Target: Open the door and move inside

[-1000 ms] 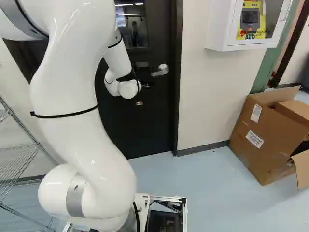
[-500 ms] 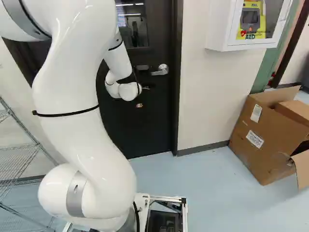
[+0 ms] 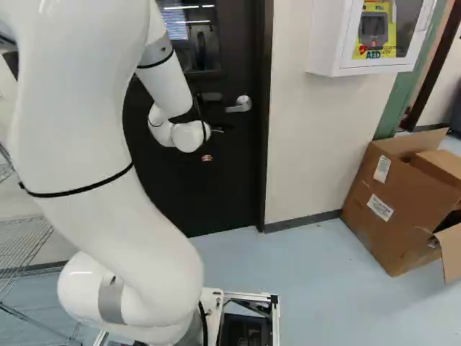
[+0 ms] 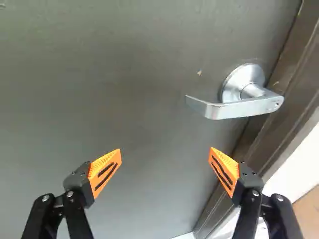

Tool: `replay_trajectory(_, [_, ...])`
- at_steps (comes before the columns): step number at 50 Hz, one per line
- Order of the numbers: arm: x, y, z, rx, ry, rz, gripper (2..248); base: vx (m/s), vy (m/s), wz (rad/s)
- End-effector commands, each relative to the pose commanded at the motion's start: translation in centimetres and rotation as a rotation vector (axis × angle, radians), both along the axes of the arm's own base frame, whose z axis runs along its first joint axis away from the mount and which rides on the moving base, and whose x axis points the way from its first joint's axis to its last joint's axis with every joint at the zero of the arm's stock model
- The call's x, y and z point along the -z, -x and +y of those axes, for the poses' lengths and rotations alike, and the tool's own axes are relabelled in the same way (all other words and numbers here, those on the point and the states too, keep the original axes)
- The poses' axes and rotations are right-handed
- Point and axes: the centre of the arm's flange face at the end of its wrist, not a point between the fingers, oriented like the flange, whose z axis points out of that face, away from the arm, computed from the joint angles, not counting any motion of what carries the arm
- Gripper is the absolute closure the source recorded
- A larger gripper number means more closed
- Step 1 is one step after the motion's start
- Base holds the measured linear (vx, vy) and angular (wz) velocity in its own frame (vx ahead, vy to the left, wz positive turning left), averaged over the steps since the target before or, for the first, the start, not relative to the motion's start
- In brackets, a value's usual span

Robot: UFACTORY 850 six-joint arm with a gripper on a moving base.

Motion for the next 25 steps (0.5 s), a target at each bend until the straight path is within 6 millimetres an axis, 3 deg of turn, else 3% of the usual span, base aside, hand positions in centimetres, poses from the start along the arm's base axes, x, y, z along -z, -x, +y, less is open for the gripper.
replay_trajectory(15, [-1.6,3.2,-0.7,0.013,-0.001,-0.032,3,0.000,0.000,0.000])
replay_trajectory(25, [-2.6,3.9,-0.9,0.016,-0.002,-0.055,3,0.000,0.000,0.000])
